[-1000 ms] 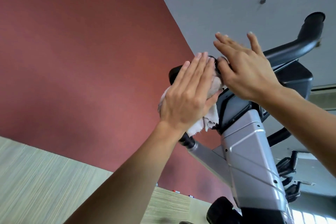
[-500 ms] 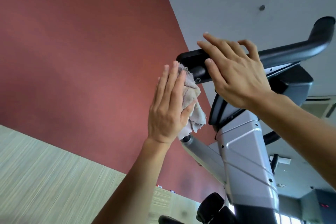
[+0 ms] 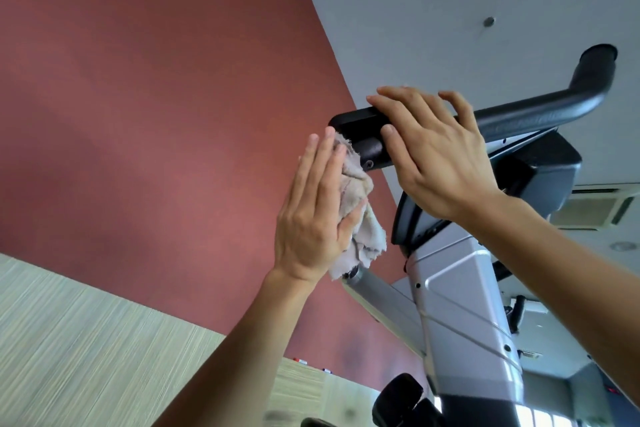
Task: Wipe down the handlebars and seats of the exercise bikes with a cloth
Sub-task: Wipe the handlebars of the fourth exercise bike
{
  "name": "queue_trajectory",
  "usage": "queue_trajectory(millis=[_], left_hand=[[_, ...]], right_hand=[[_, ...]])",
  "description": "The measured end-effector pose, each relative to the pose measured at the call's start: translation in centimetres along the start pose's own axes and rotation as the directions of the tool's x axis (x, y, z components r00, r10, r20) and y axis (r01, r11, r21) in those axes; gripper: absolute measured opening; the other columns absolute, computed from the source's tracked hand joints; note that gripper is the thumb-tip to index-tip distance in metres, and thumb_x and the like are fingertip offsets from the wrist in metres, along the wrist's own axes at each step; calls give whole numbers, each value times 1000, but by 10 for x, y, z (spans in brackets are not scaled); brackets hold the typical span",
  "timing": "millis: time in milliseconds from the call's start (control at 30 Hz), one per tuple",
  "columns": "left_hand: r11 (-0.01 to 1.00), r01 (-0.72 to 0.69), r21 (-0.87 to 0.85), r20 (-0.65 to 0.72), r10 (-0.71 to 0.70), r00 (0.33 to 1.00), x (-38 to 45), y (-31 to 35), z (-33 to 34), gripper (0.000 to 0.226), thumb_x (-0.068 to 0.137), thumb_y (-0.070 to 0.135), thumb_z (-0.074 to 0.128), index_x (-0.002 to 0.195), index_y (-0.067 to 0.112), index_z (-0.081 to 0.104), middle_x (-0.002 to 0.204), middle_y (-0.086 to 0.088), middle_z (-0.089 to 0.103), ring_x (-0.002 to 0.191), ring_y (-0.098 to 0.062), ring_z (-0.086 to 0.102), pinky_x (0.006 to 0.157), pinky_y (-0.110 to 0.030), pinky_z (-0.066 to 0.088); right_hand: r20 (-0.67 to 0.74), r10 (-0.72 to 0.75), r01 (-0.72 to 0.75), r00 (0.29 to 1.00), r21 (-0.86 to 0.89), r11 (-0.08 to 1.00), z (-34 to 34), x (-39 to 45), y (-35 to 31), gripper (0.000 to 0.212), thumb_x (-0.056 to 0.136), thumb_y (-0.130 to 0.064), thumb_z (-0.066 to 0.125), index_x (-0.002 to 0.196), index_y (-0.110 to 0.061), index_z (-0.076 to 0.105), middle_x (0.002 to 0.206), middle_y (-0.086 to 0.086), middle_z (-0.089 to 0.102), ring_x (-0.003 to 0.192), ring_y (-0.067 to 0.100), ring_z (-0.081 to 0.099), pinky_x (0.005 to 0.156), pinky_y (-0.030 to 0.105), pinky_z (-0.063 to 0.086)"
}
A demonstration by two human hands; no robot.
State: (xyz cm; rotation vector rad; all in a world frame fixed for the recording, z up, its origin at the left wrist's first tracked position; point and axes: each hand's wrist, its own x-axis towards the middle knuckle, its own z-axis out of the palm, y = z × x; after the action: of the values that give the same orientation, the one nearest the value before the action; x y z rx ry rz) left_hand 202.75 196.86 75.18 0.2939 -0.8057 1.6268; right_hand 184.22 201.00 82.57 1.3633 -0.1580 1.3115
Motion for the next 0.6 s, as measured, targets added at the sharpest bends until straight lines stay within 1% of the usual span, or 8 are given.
queue_trajectory(millis=[67,133,200,267,333,433,533,600], left_hand=[[999,17,27,3,-17,1000,12,10,-1,61,99,27,62,149,-4,43,157,-22,40,151,-35,33,117,-53,39],[998,-38,51,35,37,999,27,15,-3,59,103,32,56,148,-4,46,157,-21,42,151,-34,34,120,-51,35],[990,-113,83,66,108,992,30,10,-2,57,104,32,56,148,-4,47,158,-19,41,151,-32,34,122,-49,33],[980,-153,125,69,145,987,20,3,-3,58,103,28,62,151,1,44,159,-17,39,152,-30,32,122,-47,33],[984,-133,122,78,124,989,6,-2,-5,62,102,27,63,153,3,36,162,-14,32,153,-30,29,122,-48,33],[983,-112,143,100,99,990,6,0,-7,63,105,27,59,155,3,30,163,-15,28,154,-31,28,122,-49,33],[975,-136,178,135,112,984,28,10,-5,58,105,29,58,153,0,41,161,-18,36,152,-33,31,124,-49,30],[968,-161,190,168,130,977,40,16,-4,58,105,31,59,151,-1,45,160,-17,39,152,-31,32,125,-49,27]], right_hand=[[-15,29,-29,999,19,999,2,0,-3,50,108,-38,19,149,-29,44,154,-11,45,143,16,40,122,46,18],[-38,48,-47,998,28,998,5,-1,-4,49,108,-37,19,148,-28,46,153,-10,46,143,15,40,124,45,14],[-67,38,-36,997,38,999,8,-2,-3,49,108,-36,20,148,-27,48,151,-10,49,143,14,42,126,46,7],[-71,38,-30,997,103,994,7,-1,0,49,109,-35,21,148,-26,50,151,-10,50,145,12,40,126,47,-3],[-43,41,-33,998,175,984,5,0,3,50,109,-35,22,150,-25,48,153,-10,49,148,10,36,125,45,-10],[-8,-11,13,1000,176,984,3,-2,9,52,108,-34,22,154,-21,44,156,-6,46,151,13,31,126,40,-10],[45,-51,40,998,226,973,-2,-3,17,56,106,-35,22,155,-19,43,158,-4,44,153,13,28,126,35,-7],[54,-68,52,996,257,965,-7,-3,22,57,104,-35,22,153,-16,45,157,-2,46,151,14,31,126,34,-3]])
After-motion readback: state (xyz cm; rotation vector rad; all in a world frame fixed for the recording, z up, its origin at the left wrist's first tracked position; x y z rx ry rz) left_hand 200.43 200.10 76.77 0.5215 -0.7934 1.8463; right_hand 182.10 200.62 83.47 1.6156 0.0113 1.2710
